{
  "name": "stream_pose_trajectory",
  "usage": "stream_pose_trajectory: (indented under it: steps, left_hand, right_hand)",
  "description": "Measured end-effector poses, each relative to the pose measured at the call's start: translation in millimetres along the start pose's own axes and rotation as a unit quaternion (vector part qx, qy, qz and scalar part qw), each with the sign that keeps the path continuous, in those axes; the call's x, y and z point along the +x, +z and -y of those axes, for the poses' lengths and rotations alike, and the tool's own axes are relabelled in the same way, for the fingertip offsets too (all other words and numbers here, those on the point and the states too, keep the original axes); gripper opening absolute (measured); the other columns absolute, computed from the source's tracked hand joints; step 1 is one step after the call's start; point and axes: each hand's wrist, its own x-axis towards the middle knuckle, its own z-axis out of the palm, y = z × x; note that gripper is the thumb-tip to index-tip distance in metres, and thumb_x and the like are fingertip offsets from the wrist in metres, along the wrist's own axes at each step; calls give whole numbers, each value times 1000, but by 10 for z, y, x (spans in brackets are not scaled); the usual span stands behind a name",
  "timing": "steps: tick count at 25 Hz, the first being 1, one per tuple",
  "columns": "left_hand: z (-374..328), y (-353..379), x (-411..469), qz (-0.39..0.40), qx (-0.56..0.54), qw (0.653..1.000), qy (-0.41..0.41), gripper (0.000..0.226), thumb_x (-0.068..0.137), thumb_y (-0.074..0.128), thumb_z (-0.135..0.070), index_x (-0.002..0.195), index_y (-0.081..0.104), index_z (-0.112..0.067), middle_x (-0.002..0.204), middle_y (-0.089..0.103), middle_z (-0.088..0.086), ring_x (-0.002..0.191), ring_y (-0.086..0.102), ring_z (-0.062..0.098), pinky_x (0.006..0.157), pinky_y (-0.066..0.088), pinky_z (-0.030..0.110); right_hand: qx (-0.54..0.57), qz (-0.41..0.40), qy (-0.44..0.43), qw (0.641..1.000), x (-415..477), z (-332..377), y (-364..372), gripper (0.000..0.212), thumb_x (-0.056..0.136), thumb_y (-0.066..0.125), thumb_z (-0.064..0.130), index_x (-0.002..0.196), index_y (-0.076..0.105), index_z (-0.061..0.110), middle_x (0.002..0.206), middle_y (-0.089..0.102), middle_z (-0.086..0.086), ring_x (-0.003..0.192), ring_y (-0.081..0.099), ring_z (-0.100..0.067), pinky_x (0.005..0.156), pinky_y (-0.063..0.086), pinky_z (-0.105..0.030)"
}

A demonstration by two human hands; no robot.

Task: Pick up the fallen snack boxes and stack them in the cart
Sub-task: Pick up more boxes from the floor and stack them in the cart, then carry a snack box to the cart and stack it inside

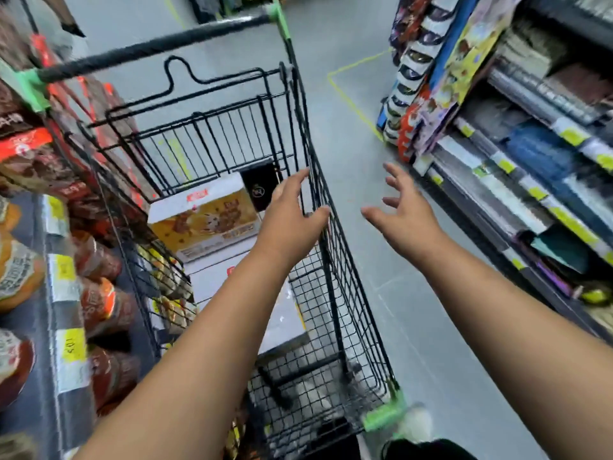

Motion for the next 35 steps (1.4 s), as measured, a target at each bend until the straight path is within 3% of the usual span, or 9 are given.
stream_pose_trajectory:
  steps: [4, 10, 12, 15, 19, 23, 27, 32, 35]
  left_hand:
    - [-874, 526, -392, 68, 44, 992, 101, 73, 91, 63, -29, 152, 24, -27, 156, 30, 1, 144, 26, 16, 116, 21, 28]
    - [-2096, 1607, -1243, 134, 107, 966, 195, 75, 92, 62, -34, 153, 20, -27, 158, 26, 0, 145, 23, 17, 117, 21, 31]
    - [-2609, 2058, -1631, 162, 93, 953, 238, 74, 91, 63, -32, 153, 22, -27, 158, 26, 0, 144, 25, 16, 113, 22, 26]
    - [-3336, 2757, -2198, 213, 80, 925, 303, 72, 92, 64, -29, 152, 25, -26, 158, 28, -1, 144, 23, 12, 111, 20, 21]
    - [-4105, 3510, -2847, 274, 63, 883, 377, 70, 92, 64, -27, 151, 27, -20, 156, 31, 1, 142, 26, 12, 99, 15, 8]
    - [-4751, 4166, -3504, 355, 53, 818, 450, 69, 92, 64, -29, 151, 28, -23, 155, 32, -2, 140, 30, 10, 102, 17, 10]
    - [-5285, 4828, -4045, 419, 50, 745, 517, 70, 92, 64, -29, 151, 28, -22, 154, 33, -2, 140, 29, 10, 100, 15, 7]
    - [-5915, 5684, -4892, 510, 36, 625, 589, 70, 91, 64, -29, 151, 29, -22, 153, 36, 0, 139, 33, 13, 109, 22, 19]
    - [-6146, 6111, -5448, 565, 30, 547, 617, 68, 92, 64, -31, 150, 30, -23, 153, 35, -1, 139, 33, 12, 101, 20, 10]
  right_hand:
    - [-44, -53, 6, 998, -536, -361, -1081, 77, 86, 69, 25, 149, 26, 35, 151, 34, -5, 128, 47, -22, 102, 42, -38]
    - [-34, -126, 17, 991, -1634, -1074, -2649, 77, 87, 69, 30, 149, 25, 35, 154, 29, -1, 134, 41, -21, 108, 37, -38]
    - [-40, -149, 29, 988, -2070, -1304, -3200, 75, 87, 69, 32, 148, 25, 36, 152, 30, -2, 135, 40, -21, 108, 37, -41]
    - [-40, -214, 53, 975, -2749, -1663, -3982, 76, 87, 69, 29, 150, 25, 32, 151, 32, -2, 132, 44, -20, 105, 38, -33]
    - [-40, -294, 92, 951, -3521, -2064, -4839, 78, 87, 69, 31, 151, 24, 30, 154, 30, -6, 139, 34, -23, 114, 30, -36]
    - [1, -396, 143, 907, -4307, -2390, -5484, 78, 86, 70, 30, 150, 25, 33, 153, 31, -7, 135, 40, -24, 110, 36, -44]
    - [5, -484, 193, 853, -5073, -2653, -5940, 77, 86, 70, 28, 150, 27, 28, 152, 33, -7, 133, 43, -23, 111, 35, -39]
    - [9, -600, 264, 755, -6030, -2957, -6410, 76, 87, 69, 29, 150, 27, 28, 147, 36, -6, 132, 42, -20, 110, 35, -37]
    - [36, -670, 290, 682, -6531, -3085, -6499, 73, 87, 69, 30, 149, 29, 32, 141, 41, -5, 129, 43, -17, 109, 36, -37]
